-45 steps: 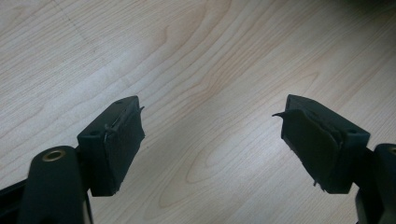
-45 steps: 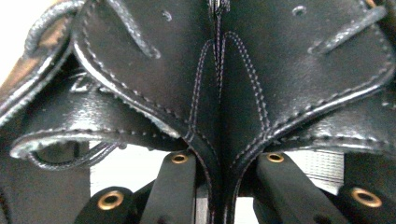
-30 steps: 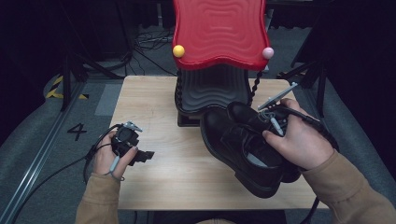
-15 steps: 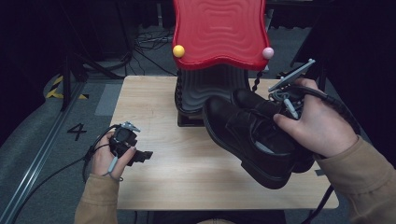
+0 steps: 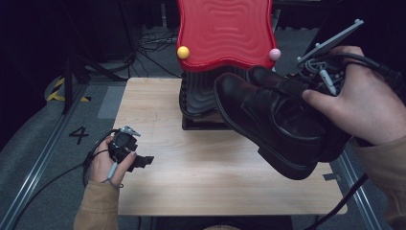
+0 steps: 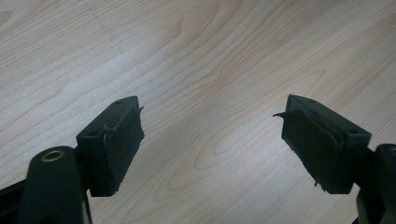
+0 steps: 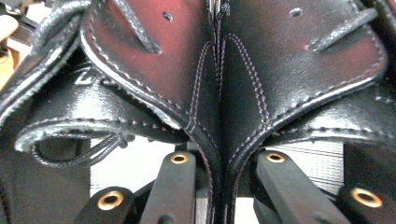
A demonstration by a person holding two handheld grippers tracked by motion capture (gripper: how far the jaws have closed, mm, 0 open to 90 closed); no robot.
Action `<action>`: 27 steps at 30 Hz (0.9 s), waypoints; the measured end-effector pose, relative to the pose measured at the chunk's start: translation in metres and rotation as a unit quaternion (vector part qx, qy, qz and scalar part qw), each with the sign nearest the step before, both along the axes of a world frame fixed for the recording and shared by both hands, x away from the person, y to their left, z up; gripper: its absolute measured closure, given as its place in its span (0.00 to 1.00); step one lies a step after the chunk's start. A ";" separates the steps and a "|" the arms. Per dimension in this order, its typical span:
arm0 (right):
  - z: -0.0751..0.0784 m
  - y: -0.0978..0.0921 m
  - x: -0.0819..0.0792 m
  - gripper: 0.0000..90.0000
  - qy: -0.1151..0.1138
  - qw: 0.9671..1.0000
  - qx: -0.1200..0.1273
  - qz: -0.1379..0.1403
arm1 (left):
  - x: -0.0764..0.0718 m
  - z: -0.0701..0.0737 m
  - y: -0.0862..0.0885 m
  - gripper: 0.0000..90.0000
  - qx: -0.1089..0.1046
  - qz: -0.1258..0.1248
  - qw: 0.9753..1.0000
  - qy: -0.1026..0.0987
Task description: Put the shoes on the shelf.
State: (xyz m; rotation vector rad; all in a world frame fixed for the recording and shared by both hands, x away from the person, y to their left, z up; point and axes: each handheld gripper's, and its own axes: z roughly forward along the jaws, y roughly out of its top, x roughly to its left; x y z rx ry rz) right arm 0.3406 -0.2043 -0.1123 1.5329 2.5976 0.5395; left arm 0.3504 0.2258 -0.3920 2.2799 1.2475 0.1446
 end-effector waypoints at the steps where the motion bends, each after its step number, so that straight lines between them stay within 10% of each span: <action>1: 0.003 0.000 0.000 0.91 0.000 1.000 0.001 0.000 | 0.000 0.000 0.000 0.23 0.001 0.000 1.000 0.000; 12: 0.037 0.017 0.014 0.91 -0.024 1.000 0.007 0.001 | -0.003 -0.005 0.004 0.22 0.000 0.012 1.000 0.000; 27: 0.082 0.061 0.091 0.91 -0.078 0.996 0.012 -0.049 | -0.022 -0.013 0.015 0.20 0.005 0.051 0.999 -0.012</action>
